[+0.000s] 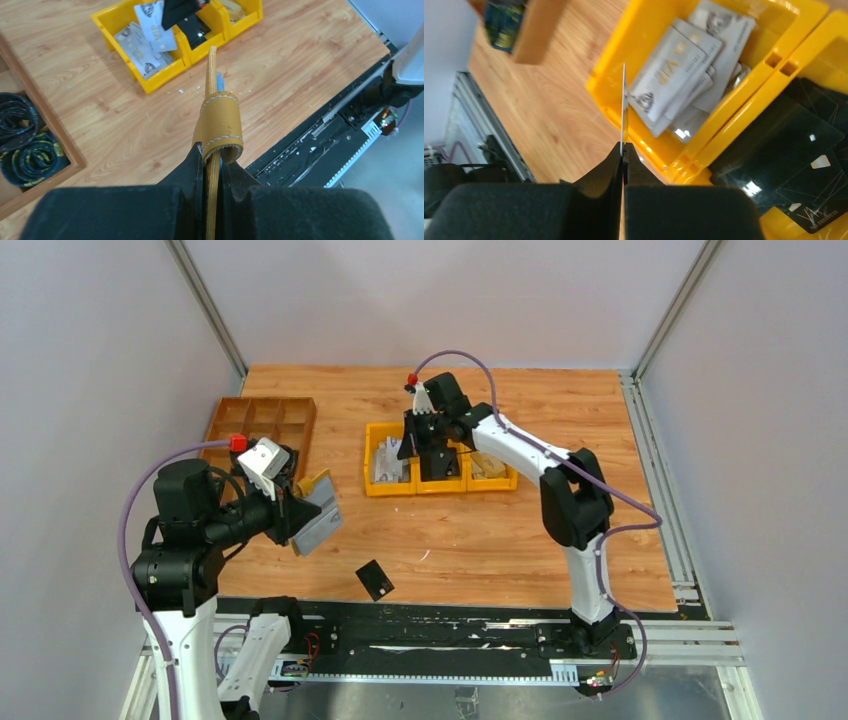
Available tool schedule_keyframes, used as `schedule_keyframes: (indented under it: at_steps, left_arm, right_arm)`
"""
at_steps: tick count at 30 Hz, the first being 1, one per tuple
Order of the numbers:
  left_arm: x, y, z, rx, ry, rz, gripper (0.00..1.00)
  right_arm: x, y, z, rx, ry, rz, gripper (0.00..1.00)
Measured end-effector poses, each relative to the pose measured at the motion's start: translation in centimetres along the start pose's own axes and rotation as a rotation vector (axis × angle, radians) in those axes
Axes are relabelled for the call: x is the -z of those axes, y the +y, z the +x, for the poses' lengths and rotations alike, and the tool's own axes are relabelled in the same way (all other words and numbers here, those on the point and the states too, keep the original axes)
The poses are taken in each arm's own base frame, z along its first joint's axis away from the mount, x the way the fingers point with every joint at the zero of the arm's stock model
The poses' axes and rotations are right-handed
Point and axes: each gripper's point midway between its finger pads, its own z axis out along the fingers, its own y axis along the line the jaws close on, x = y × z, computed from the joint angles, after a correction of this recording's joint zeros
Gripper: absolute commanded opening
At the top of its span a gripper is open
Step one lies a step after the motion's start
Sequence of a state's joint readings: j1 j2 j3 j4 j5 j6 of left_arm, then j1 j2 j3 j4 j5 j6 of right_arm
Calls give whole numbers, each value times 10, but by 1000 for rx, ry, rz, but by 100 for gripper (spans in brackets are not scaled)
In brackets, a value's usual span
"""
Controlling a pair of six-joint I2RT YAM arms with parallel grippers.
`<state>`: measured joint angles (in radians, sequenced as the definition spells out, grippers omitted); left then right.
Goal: Take the credit cards out of the card holder
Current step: Place the credit card in the storage box.
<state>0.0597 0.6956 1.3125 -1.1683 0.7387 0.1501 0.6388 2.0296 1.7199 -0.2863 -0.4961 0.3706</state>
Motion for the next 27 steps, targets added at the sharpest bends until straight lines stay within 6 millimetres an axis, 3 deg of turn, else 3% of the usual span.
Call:
schedule_keyframes:
  at_steps: [4,8,14,18,20,22,24,27]
  left_arm:
    - [-3,-5,6,6,14,43,0]
    - [-6,-11,10,13,19,92,0]
    - [-4,-21,10,11,6,137,0]
    - [-2,-27,9,13,-5,161,0]
    - [-1,-30,8,17,-10,174,0]
    - [0,-33,8,23,-13,187,0]
    - [1,-36,7,31,-15,203,0]
    - [1,-41,6,43,-19,229,0]
  right_arm:
    - [-27,-23,19,-15,87,30,0]
    - [-46,-33,20,-20,109,35,4]
    - [-62,-37,11,-16,100,27,34]
    - [-59,-33,7,-12,92,19,51]
    - [-52,-28,1,-2,78,18,58]
    - [-32,-13,-10,24,45,3,68]
    - [-3,10,-20,48,2,-32,73]
    - [59,65,-38,113,-107,-165,78]
